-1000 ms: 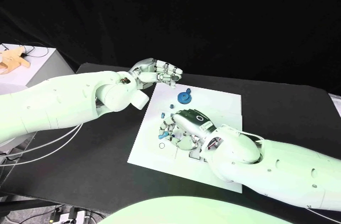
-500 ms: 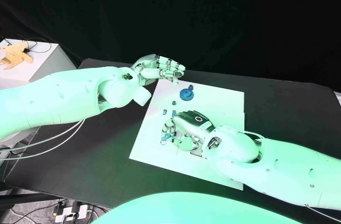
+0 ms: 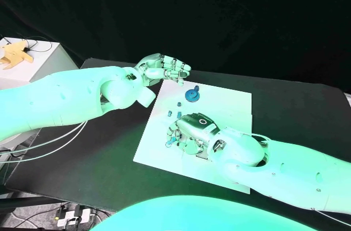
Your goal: Assemble the parts on the task board
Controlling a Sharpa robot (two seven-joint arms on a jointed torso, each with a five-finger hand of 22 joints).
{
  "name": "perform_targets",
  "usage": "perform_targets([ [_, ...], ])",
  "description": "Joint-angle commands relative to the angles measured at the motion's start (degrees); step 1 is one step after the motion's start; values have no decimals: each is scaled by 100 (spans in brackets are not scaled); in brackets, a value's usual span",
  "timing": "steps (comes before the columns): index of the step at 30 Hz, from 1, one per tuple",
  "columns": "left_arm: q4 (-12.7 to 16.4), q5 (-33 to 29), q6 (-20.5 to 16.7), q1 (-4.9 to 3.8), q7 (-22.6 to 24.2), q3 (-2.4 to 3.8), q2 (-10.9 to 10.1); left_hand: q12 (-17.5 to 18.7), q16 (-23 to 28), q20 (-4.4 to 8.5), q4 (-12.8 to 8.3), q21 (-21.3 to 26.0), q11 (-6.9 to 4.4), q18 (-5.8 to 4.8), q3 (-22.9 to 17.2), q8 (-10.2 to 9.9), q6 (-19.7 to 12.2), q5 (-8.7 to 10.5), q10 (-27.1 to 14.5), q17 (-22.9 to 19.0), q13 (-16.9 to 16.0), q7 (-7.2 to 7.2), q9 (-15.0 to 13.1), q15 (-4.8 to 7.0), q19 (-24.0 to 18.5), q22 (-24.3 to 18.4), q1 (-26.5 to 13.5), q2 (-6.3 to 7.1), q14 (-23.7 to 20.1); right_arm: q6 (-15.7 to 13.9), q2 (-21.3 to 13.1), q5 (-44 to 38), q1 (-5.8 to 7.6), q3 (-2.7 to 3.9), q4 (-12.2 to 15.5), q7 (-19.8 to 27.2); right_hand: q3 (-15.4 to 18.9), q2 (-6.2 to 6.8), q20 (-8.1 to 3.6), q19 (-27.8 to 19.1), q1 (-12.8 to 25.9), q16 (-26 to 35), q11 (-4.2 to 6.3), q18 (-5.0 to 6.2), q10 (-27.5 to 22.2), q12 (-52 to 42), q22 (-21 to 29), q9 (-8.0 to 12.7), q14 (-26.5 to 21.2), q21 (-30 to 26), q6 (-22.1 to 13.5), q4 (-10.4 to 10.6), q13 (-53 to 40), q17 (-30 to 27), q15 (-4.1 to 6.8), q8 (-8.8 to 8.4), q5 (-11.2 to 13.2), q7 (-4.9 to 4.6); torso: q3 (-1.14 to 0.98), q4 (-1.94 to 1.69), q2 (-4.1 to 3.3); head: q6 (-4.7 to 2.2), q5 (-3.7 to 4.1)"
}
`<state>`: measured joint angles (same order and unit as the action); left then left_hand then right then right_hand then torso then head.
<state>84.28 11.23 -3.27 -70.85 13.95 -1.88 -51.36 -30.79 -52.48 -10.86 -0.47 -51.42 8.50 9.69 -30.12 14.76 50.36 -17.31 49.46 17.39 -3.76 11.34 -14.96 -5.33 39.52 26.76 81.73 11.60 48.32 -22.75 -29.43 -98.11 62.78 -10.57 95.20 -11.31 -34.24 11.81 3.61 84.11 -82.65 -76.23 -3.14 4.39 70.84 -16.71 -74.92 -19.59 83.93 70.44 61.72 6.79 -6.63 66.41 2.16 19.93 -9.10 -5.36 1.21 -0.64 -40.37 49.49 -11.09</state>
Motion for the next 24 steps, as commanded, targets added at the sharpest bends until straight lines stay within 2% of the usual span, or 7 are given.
perform_targets([
  [1, 22, -35, 82, -7, 33, 4, 3, 20, 11, -35, -6, 26, 30, 61, 41, -30, 12, -2, -5, -8, -7, 33, 6, -12, -1, -5, -9, -58, -38, 127, 19, -165, -8, -1, -1, -88, -35, -12, -33, 92, 45, -39, 147, -91, 110, 31, -876, -453, 123, 18, -5, -14, -7, 5, 42, 123, -37, -36, 6, 5, 3, 11, -4],
  [13, 41, -35, 82, -7, 28, 5, -6, 25, 11, -37, -1, 35, 31, 61, 44, -33, 10, -4, -9, -10, -7, 34, 7, -14, -3, -9, -14, -64, -43, 180, 75, -152, -47, -10, 9, -79, -35, -12, -33, 92, 45, -39, 147, -91, 110, 31, -876, -453, 123, 18, -5, -14, -7, 5, 42, 123, -37, -36, -2, 1, 4, 18, -5],
  [18, 47, -35, 76, -7, 24, 5, -23, 25, 11, -37, -1, 35, 31, 61, 44, -33, 10, -4, -9, -10, -7, 34, 7, -14, -3, -9, -14, -64, -43, 196, 69, -131, -55, -14, 14, -78, -38, -8, -32, 93, 58, -40, 147, -92, 115, 40, -881, -462, 124, 25, -8, -22, -12, 7, 42, 129, -42, -37, -3, 13, 7, 6, -6],
  [24, 55, -35, 77, -7, 23, 5, -26, 25, 11, -37, -1, 35, 31, 61, 44, -33, 10, -4, -9, -10, -7, 34, 7, -14, -3, -9, -14, -64, -43, 229, 72, -142, -59, -16, 7, -107, -38, -8, -32, 93, 58, -40, 147, -92, 115, 40, -881, -462, 124, 25, -8, -22, -12, 7, 42, 129, -42, -37, -3, 5, -2, 10, -6],
])
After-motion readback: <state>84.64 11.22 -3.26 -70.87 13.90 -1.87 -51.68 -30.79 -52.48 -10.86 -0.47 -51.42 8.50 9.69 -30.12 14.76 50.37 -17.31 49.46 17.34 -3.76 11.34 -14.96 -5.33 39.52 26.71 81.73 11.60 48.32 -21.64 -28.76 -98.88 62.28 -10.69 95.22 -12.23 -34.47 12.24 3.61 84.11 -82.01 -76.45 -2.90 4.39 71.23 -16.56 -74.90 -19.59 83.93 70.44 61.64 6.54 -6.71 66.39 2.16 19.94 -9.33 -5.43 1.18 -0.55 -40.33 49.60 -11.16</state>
